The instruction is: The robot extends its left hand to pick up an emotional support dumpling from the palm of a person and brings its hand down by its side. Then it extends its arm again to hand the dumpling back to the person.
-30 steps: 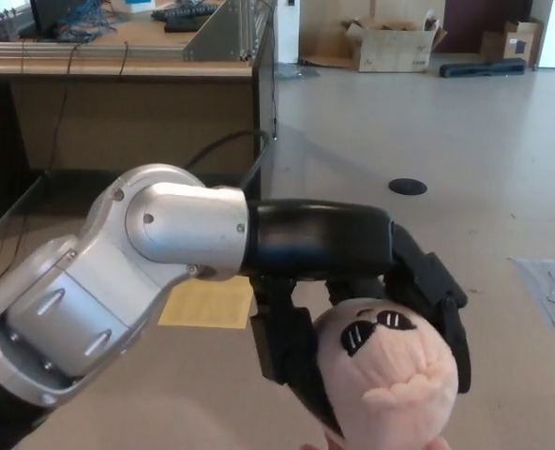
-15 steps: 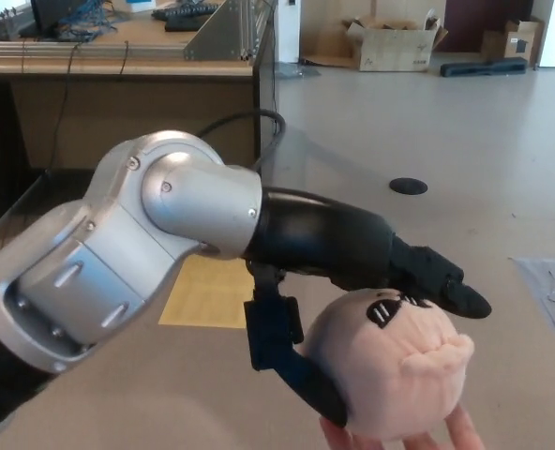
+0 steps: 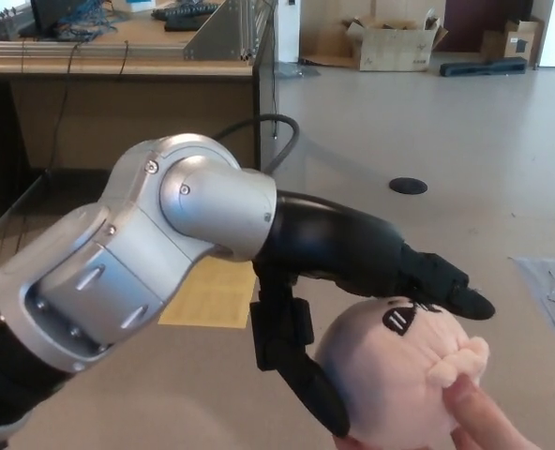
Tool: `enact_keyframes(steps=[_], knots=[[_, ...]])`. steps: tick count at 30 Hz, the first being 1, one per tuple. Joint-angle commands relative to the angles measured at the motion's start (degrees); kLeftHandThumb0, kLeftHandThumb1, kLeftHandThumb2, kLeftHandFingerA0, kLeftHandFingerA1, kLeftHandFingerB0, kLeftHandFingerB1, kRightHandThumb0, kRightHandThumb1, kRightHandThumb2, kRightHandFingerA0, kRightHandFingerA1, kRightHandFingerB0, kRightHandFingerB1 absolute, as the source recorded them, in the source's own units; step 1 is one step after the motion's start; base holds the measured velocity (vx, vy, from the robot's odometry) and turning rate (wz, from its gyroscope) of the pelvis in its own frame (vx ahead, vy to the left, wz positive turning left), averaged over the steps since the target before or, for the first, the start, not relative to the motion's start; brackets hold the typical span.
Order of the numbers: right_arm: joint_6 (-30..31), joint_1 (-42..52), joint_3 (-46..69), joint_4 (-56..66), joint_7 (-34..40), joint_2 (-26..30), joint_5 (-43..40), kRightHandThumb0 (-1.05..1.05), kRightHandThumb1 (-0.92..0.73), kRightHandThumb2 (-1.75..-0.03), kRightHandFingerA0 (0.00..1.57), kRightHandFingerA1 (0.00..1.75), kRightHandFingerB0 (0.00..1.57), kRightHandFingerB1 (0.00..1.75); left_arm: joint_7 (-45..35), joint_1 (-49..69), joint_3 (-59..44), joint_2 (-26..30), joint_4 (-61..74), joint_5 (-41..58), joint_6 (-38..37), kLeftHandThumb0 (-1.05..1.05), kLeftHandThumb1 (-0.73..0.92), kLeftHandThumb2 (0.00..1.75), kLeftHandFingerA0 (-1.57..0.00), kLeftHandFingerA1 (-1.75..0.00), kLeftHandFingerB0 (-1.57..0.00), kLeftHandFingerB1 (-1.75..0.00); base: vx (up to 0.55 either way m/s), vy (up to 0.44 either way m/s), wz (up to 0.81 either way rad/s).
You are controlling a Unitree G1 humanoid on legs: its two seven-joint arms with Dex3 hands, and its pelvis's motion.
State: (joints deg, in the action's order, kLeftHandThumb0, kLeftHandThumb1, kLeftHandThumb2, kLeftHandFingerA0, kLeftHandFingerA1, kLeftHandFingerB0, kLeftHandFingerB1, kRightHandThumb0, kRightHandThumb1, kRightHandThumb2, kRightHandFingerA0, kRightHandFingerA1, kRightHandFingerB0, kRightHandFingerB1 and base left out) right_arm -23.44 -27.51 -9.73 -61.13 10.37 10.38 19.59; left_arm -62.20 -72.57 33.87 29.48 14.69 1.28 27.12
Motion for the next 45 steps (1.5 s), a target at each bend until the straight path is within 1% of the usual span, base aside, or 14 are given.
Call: enact_keyframes(steps=[1,8,9,10,11,16,23,32,33,35,36,37,43,45], knots=[[1.1,-1.0,0.3,0.2,-0.2,0.8,-0.4,-0.3,-0.61,-0.59,0.82,0.49,0.77,0.5,-3.3,-0.5,-1.3,1.1,-0.4,-0.8,0.2,-0.92,0.46,0.6,0.0,0.0,0.0,0.0,0.0,0.0,0.0],[1.5,-1.1,0.8,0.7,-1.1,0.7,-0.9,-0.29,-0.62,-0.59,0.85,0.51,0.76,0.5,-6.5,-1.8,-2.2,1.2,-1.4,0.4,3.3,-0.9,0.4,0.61,0.0,0.0,0.0,0.0,0.0,0.0,0.0],[0.9,-1.3,1.0,0.3,-1.0,0.7,-1.0,-0.29,-0.61,-0.59,0.85,0.53,0.77,0.5,-7.1,-2.1,-2.5,1.4,-1.7,0.4,3.0,-0.68,0.45,0.84,0.0,-0.04,0.0,0.0,0.0,0.0,0.0],[0.7,-1.3,1.0,0.1,-1.0,0.8,-1.0,-0.29,-0.61,-0.59,0.85,0.53,0.77,0.5,-7.3,-2.2,-2.7,1.4,-1.8,0.4,2.8,-0.68,0.45,0.84,0.0,-0.04,0.0,0.0,0.0,0.0,0.0],[-0.4,-0.6,1.4,1.2,-1.1,0.7,-1.6,-0.3,-0.61,-0.59,0.83,0.6,0.77,0.52,-8.4,-3.3,-1.9,2.8,-1.2,-1.3,1.6,-0.61,0.34,0.51,0.0,0.0,0.0,0.0,0.0,0.0,0.0],[-2.3,-1.0,1.9,1.1,-0.9,0.4,-1.8,-0.34,-0.62,-0.58,0.84,0.77,0.79,0.54,-11.2,-4.7,-1.8,6.1,-0.4,-3.0,-3.3,-0.17,0.43,0.53,0.0,0.0,0.0,0.0,0.0,0.0,0.0],[-2.8,-2.0,2.1,0.3,-1.3,0.3,-2.2,-0.35,-0.62,-0.58,0.82,0.61,0.81,0.54,-14.0,-5.4,-3.9,9.7,0.6,-3.1,-5.3,-0.05,0.44,0.53,0.0,0.0,0.0,0.0,0.0,0.0,0.0],[-2.1,-3.0,1.5,0.0,-0.5,0.4,-1.5,-0.33,-0.61,-0.59,0.85,0.57,0.82,0.55,-16.3,-3.0,-11.4,16.2,1.1,-1.3,-6.7,-0.11,0.43,0.53,0.0,0.0,0.0,0.0,0.0,0.0,0.0],[-2.3,-3.3,1.6,-0.4,-0.8,0.3,-1.7,-0.31,-0.61,-0.57,0.85,0.75,0.83,0.55,-15.8,1.1,-17.4,21.2,0.0,0.2,-7.9,-0.1,0.41,0.52,0.0,0.0,0.0,0.0,0.0,0.0,0.0],[-2.4,-3.0,1.6,-0.4,-0.7,0.5,-1.7,-0.31,-0.61,-0.58,0.85,0.74,0.83,0.55,-15.2,3.9,-19.8,22.7,-0.2,0.1,-10.2,-0.21,0.4,0.52,0.0,0.0,0.0,0.0,0.0,0.0,0.0],[-2.5,-2.5,1.6,-0.3,-0.7,0.6,-1.7,-0.31,-0.61,-0.58,0.85,0.74,0.83,0.55,-14.3,6.5,-21.6,24.0,-0.4,-0.1,-12.8,-0.21,0.4,0.52,0.0,0.0,0.0,0.0,0.0,0.0,0.0],[-2.8,-1.8,1.8,0.0,-0.9,1.0,-2.0,-0.31,-0.61,-0.58,0.85,0.74,0.82,0.55,-12.6,11.6,-24.9,25.1,-0.4,0.4,-14.5,-0.28,0.2,0.55,0.0,-0.09,0.0,0.0,0.0,0.0,0.0],[-2.9,-0.2,2.2,0.7,-0.7,1.6,-2.2,-0.3,-0.6,-0.58,0.86,0.64,0.8,0.55,-9.1,23.4,-31.5,26.3,-0.6,-0.3,-18.3,-0.33,0.24,0.57,0.0,-0.07,0.0,-0.01,0.0,0.0,0.0],[-2.3,1.9,2.6,1.7,-0.8,1.8,-2.6,-0.31,-0.61,-0.58,0.86,0.72,0.83,0.56,2.4,47.8,-42.5,21.2,-9.2,-2.6,-29.3,-0.57,0.31,0.66,0.0,-0.07,0.0,-0.01,0.0,0.0,0.0]])
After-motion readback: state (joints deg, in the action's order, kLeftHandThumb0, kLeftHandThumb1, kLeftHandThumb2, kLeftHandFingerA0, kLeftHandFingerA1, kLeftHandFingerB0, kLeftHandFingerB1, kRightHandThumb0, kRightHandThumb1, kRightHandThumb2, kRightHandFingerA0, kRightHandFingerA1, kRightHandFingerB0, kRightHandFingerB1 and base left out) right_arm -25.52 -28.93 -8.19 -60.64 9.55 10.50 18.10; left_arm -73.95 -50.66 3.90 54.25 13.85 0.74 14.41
